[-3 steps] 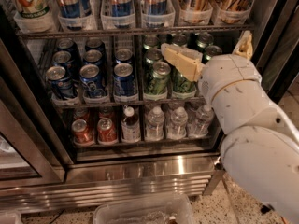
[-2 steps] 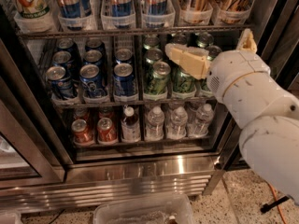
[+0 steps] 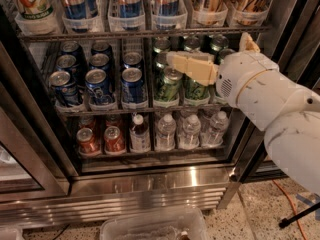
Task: Pick orange can from top shelf of fridge
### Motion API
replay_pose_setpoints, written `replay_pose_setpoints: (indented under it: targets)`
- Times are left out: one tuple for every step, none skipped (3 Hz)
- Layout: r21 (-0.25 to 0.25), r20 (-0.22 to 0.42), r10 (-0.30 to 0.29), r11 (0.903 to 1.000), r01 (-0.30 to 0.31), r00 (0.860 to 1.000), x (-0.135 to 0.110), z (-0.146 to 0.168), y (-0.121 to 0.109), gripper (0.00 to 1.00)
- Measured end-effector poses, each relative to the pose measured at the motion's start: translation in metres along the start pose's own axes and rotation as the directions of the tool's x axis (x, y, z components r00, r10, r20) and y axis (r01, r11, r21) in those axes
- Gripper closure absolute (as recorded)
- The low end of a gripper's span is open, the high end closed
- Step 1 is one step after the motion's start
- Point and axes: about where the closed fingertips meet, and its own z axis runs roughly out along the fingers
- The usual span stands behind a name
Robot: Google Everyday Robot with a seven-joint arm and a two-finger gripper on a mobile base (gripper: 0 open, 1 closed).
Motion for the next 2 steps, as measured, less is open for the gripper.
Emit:
replay_pose_setpoints:
  targets:
    - [0.007, 0.012, 0.003, 1.0000, -0.003, 1.000, 0.000, -0.001, -0.004, 0.00]
    - [0.019, 0.032, -0.011, 0.9998, 0.010, 0.999, -0.001, -0.005, -0.016, 0.00]
